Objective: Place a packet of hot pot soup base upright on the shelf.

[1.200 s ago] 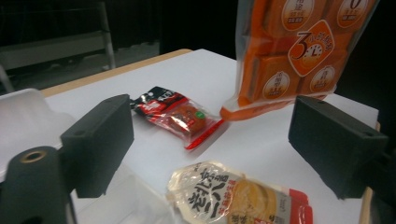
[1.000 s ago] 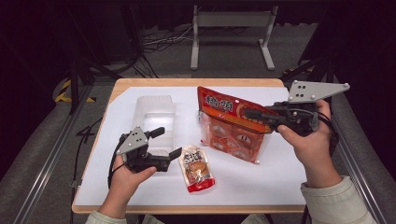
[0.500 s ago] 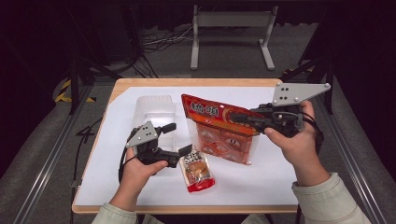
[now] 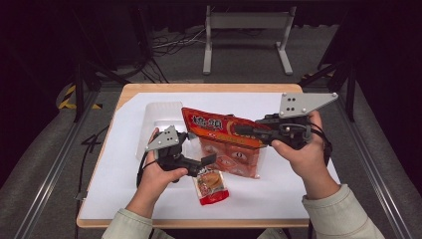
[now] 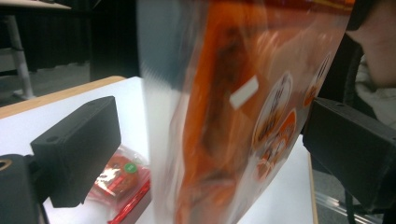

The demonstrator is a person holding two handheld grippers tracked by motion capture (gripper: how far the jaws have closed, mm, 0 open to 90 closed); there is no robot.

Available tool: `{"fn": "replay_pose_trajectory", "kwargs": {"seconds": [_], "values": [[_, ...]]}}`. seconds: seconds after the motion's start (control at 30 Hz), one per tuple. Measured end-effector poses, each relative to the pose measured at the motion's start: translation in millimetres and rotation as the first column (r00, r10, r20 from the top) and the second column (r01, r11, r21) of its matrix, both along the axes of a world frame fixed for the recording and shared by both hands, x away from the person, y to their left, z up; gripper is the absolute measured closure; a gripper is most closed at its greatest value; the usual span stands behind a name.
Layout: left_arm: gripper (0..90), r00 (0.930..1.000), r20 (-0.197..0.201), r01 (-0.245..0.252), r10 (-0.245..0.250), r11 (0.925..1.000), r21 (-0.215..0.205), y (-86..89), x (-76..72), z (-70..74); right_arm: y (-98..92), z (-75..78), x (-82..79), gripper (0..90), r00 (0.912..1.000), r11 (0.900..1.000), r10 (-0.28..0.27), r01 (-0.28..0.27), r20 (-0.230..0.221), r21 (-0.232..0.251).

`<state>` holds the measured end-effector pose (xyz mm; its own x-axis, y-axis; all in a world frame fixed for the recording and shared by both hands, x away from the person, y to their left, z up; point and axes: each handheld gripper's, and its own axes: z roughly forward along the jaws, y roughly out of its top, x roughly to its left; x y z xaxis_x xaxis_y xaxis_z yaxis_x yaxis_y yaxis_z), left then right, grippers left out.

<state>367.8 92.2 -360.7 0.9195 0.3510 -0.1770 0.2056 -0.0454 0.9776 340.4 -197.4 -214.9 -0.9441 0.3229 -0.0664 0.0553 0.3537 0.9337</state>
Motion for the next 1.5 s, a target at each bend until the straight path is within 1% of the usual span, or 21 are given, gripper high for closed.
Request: {"fn": "replay_pose_trajectory", "kwargs": {"seconds": [0.07, 0.17, 0.23, 0.3, 0.4, 0.53, 0.63, 0.67, 0.7, 0.73, 0.77, 0.8, 0.87, 0.93, 0.97, 1.0, 1.17, 1.2, 1.37, 1.4, 1.5], "values": [[5.7, 0.9999, -0.001, 0.013, -0.014, 0.9999, -0.008, -2.6, 0.4, -0.1, 1.8, -1.6, -0.4, 90.0, 0.9999, 1.000, 0.013, -0.013, 0.006, 0.003], [6.1, 0.9990, 0.018, 0.042, -0.042, 0.9991, -0.007, -9.3, -1.5, 1.1, 3.5, -3.9, -0.6, 90.0, 0.9997, 1.000, 0.021, -0.021, 0.008, 0.019], [10.3, 0.9985, 0.034, 0.043, -0.043, 0.9991, 0.008, -12.3, -2.6, 2.9, 5.0, -5.9, 0.4, 90.0, 0.9997, 0.999, 0.024, -0.024, 0.005, 0.025], [17.4, 0.9987, 0.030, 0.041, -0.042, 0.9988, 0.025, -11.4, -2.7, 4.1, 4.9, -6.8, 0.9, 90.0, 0.9997, 0.999, 0.022, -0.023, 0.004, 0.028], [23.5, 0.9984, 0.024, 0.051, -0.052, 0.9982, 0.032, -11.0, -3.8, 4.7, 3.5, -8.5, 1.3, 90.0, 0.9998, 0.999, 0.018, -0.018, 0.003, 0.034], [31.0, 0.9980, 0.029, 0.055, -0.056, 0.9982, 0.022, -11.6, -4.7, 5.2, 1.6, -10.7, 1.5, 90.0, 0.9999, 0.999, 0.013, -0.013, 0.001, 0.048], [35.8, 0.9967, 0.028, 0.076, -0.077, 0.9970, 0.015, -13.2, -5.5, 6.5, 0.7, -13.2, 2.2, 90.0, 1.0000, 0.998, 0.008, -0.008, -0.004, 0.060], [38.3, 0.9964, 0.029, 0.079, -0.080, 0.9962, 0.037, -14.7, -6.1, 7.5, 0.5, -14.0, 2.5, 90.0, 1.0000, 0.998, 0.007, -0.007, -0.005, 0.064], [40.9, 0.9944, 0.043, 0.092, -0.097, 0.9913, 0.093, -18.9, -8.5, 10.4, -0.6, -15.5, 2.9, 90.0, 0.9999, 0.998, 0.007, -0.006, -0.010, 0.070], [43.2, 0.9944, 0.043, 0.092, -0.097, 0.9913, 0.093, -18.9, -8.5, 10.4, -0.6, -15.5, 2.9, 90.0, 0.9999, 0.998, 0.007, -0.006, -0.010, 0.070], [43.2, 0.9932, 0.051, 0.099, -0.105, 0.9897, 0.103, -21.8, -9.7, 10.9, -1.3, -16.2, 3.3, 90.0, 0.9999, 0.997, 0.005, -0.005, -0.010, 0.072], [46.8, 0.9913, 0.059, 0.110, -0.118, 0.9863, 0.122, -24.6, -10.9, 11.9, -2.1, -16.8, 3.6, 90.0, 1.0000, 0.997, 0.003, -0.002, -0.009, 0.076], [53.7, 0.9895, 0.058, 0.123, -0.132, 0.9831, 0.135, -27.7, -12.5, 12.9, -4.3, -18.0, 4.2, 90.0, 0.9999, 0.996, 0.001, 0.000, -0.012, 0.085], [59.9, 0.9880, 0.072, 0.125, -0.137, 0.9810, 0.148, -29.4, -12.9, 14.3, -6.9, -19.1, 4.6, 90.0, 0.9999, 0.996, -0.003, 0.004, -0.015, 0.093], [61.4, 0.9871, 0.084, 0.122, -0.136, 0.9802, 0.156, -29.9, -13.1, 15.1, -7.7, -19.4, 4.7, 90.0, 0.9999, 0.995, -0.005, 0.006, -0.015, 0.096], [63.7, 0.9864, 0.084, 0.125, -0.141, 0.9773, 0.171, -30.5, -14.1, 17.3, -9.5, -20.1, 5.0, 90.0, 0.9998, 0.995, -0.006, 0.008, -0.018, 0.100], [70.3, 0.9858, 0.080, 0.130, -0.148, 0.9729, 0.191, -30.2, -18.2, 21.8, -12.1, -21.4, 6.4, 90.0, 0.9997, 0.995, -0.010, 0.012, -0.021, 0.101], [71.1, 0.9855, 0.090, 0.123, -0.144, 0.9708, 0.206, -29.7, -18.1, 23.1, -12.5, -22.0, 6.8, 90.0, 0.9997, 0.995, -0.014, 0.016, -0.021, 0.099], [71.3, 0.9866, 0.066, 0.131, -0.149, 0.9668, 0.219, -28.9, -18.4, 25.5, -13.2, -22.7, 8.0, 89.2, 0.9996, 0.996, -0.019, 0.021, -0.022, 0.089], [71.4, 0.9874, 0.058, 0.131, -0.147, 0.9670, 0.219, -28.7, -19.0, 25.9, -13.1, -22.7, 8.1, 88.5, 0.9996, 0.996, -0.021, 0.022, -0.020, 0.087], [71.4, 0.9875, 0.069, 0.123, -0.142, 0.9651, 0.231, -27.9, -18.7, 27.1, -12.6, -22.2, 7.8, 82.8, 0.9994, 0.996, -0.036, 0.036, -0.003, 0.079]]}}
